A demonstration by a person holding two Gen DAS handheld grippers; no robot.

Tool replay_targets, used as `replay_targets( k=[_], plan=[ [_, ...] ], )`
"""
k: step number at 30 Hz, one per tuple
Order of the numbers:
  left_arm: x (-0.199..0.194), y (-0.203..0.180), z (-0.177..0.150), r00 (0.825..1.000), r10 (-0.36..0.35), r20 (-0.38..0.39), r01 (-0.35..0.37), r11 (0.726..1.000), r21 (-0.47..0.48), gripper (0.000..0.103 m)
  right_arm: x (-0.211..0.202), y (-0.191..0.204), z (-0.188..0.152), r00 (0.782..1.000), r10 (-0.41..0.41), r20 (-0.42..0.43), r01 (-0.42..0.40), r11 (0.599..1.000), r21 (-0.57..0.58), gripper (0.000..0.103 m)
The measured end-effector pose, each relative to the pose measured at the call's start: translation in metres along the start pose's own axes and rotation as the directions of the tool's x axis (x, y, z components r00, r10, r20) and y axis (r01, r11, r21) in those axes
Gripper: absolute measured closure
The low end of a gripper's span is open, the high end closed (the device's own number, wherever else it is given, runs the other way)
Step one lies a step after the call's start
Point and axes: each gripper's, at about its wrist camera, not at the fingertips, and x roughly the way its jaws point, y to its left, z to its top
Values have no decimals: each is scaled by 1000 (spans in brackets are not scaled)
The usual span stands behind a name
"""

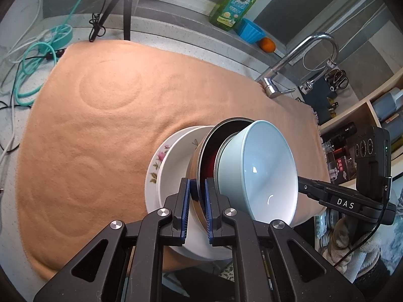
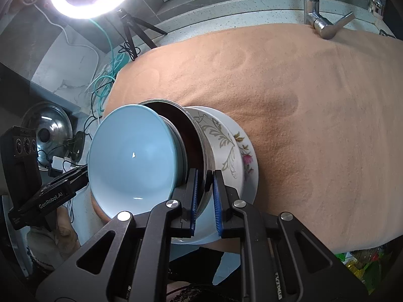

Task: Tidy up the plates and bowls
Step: 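Lower the nested bowls onto the white plate stack, then open the left gripper and withdraw from the bowl stack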

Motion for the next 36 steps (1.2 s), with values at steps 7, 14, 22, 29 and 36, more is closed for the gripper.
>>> replay_targets(
  k=[7, 14, 22, 29, 36],
  plan=[
    [4, -3, 0, 1000, 6, -6, -6, 1000, 7, 95, 4, -5, -2, 1000, -2, -5, 3, 1000, 10, 90],
    [5, -3, 0, 1000, 12, -9, -12, 1000, 6, 95, 4, -6, -2, 1000, 2, -2, -2, 1000, 13, 90],
    [1, -2, 0, 1000, 17, 3, -17, 1000, 11, 95, 1, -6, -3, 1000, 10, 12, -10, 1000, 7, 90],
    [-6, 0, -2, 999, 26, 20, -27, 1000, 13, 92, -11, -7, -4, 998, -22, 53, 23, 1000, -16, 74],
    [-15, 1, -3, 998, 46, 54, -47, 999, 16, 91, -30, -15, -9, 993, -9, 120, 10, 1000, -9, 56]
  ],
)
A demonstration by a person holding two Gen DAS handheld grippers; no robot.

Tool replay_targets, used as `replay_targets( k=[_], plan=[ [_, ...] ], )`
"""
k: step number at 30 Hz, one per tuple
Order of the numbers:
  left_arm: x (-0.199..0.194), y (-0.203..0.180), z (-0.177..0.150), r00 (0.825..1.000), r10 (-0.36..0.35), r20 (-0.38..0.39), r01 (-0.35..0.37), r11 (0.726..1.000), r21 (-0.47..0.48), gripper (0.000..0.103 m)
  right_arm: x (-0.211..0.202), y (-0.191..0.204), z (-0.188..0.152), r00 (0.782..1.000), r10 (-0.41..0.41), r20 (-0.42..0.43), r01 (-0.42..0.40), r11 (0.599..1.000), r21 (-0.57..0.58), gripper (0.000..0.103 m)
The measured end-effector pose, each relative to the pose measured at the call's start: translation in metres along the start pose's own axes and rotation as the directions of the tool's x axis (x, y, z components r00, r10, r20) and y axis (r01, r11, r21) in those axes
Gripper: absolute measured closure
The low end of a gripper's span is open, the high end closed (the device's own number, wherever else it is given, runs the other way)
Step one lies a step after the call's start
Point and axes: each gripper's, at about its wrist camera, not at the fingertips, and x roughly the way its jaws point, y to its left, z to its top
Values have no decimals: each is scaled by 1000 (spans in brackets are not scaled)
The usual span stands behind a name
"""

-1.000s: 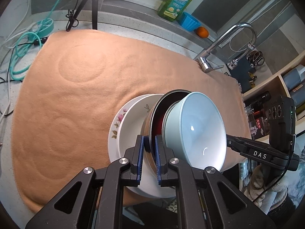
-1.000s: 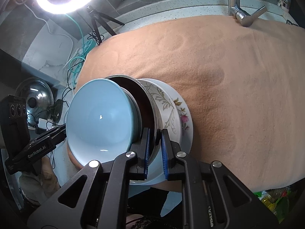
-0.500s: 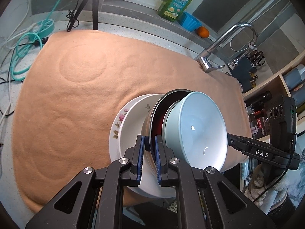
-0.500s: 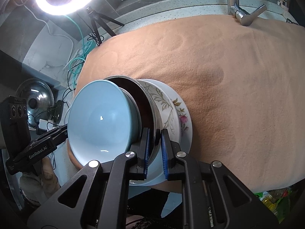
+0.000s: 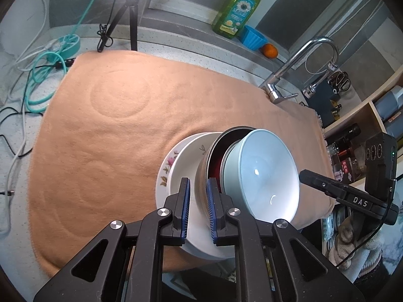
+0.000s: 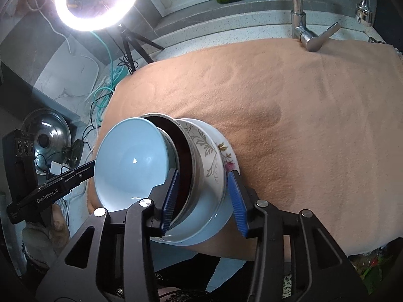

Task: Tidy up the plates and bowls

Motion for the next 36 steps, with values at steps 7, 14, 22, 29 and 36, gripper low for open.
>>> replay_targets(
  k=[7, 14, 22, 29, 36],
  plan=[
    [-18, -8, -3, 997, 42, 65, -44, 998, 41, 76, -18, 13, -6, 989, -101, 107, 114, 987, -115, 37],
    [-38, -19, -10, 985, 80, 153, -94, 992, 86, 44, -33, 27, -14, 977, -128, 171, 153, 978, -144, 10],
    [-48, -25, -17, 982, 64, 176, -79, 994, 80, 44, -44, 37, -26, 966, -153, 209, 190, 967, -169, 9],
    [-51, -36, -23, 981, 60, 185, -78, 992, 95, 44, -53, 40, -29, 961, -148, 235, 192, 966, -175, 9],
    [-51, -42, -27, 982, 55, 180, -74, 992, 99, 44, -58, 47, -30, 956, -146, 253, 202, 956, -212, 9]
  ],
)
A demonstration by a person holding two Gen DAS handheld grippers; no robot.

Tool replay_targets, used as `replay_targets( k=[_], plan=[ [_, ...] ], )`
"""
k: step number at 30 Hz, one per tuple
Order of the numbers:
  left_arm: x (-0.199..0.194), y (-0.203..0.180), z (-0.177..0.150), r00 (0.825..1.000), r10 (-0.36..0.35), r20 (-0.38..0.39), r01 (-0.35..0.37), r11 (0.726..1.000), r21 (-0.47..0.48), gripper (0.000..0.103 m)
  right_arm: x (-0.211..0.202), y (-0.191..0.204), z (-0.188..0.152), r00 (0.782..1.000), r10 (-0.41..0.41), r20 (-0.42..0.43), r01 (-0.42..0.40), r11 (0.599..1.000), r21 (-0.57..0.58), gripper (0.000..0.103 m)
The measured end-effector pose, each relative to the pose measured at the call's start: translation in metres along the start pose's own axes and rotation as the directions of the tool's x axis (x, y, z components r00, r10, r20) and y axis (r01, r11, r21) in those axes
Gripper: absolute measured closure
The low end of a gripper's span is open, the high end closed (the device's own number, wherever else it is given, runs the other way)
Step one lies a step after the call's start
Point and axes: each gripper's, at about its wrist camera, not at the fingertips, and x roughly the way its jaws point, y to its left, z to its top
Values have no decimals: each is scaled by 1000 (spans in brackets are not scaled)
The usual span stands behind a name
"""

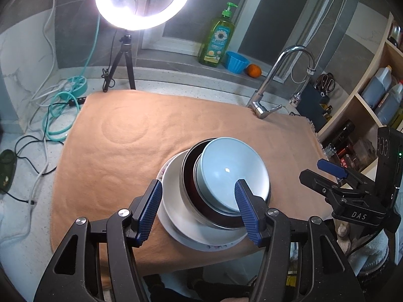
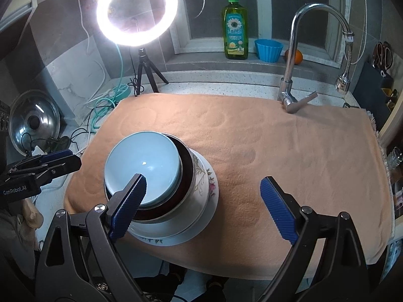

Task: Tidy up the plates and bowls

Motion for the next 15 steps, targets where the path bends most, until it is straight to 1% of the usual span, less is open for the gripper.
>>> replay_targets(
  k=[15],
  plan=[
    [-2, 0, 0, 1000, 0, -1, 0, 1000, -3, 44, 0, 3, 1, 1000, 14, 2, -14, 1000, -5, 9]
  ],
)
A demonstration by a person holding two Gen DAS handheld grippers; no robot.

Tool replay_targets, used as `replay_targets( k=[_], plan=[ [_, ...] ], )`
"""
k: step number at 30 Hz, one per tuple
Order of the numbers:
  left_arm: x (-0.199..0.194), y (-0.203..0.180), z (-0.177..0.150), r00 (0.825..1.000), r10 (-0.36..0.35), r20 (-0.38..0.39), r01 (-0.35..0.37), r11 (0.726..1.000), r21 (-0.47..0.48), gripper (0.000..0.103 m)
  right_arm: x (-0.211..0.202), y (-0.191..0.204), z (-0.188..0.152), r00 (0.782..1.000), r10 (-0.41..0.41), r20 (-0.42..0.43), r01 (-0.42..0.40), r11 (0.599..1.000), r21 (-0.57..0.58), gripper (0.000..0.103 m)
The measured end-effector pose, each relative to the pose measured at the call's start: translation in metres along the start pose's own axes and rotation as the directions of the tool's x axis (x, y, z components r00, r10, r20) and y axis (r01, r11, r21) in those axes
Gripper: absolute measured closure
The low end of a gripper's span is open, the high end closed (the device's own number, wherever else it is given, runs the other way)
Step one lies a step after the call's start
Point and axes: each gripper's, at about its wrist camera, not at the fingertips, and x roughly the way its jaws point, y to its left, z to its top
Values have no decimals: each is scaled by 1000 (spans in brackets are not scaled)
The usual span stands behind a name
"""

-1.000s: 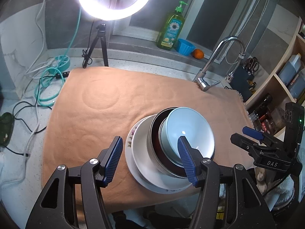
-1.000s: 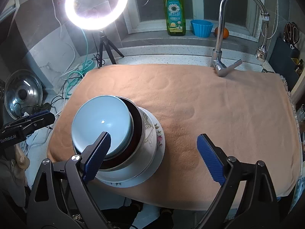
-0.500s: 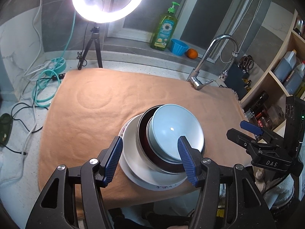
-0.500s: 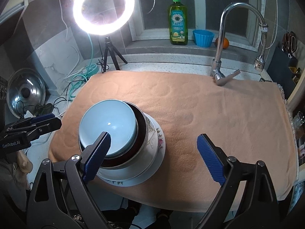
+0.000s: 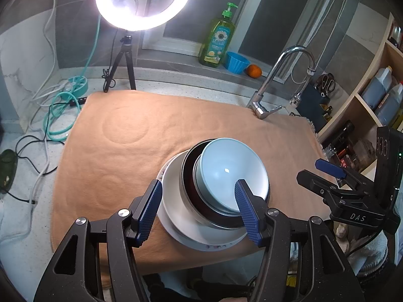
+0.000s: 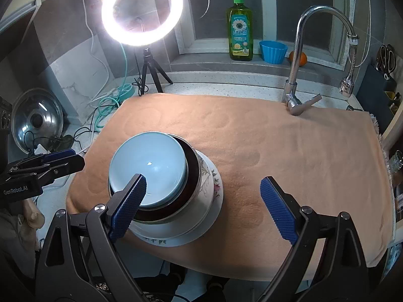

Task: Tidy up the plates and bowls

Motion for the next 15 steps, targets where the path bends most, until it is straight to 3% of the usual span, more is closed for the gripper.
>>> replay_targets(
  k=[15],
  plan=[
    [2, 0, -1, 1000, -2, -2, 2, 1000, -1, 44, 1, 1, -1, 1000, -2, -1, 2, 1000, 1, 9]
  ],
)
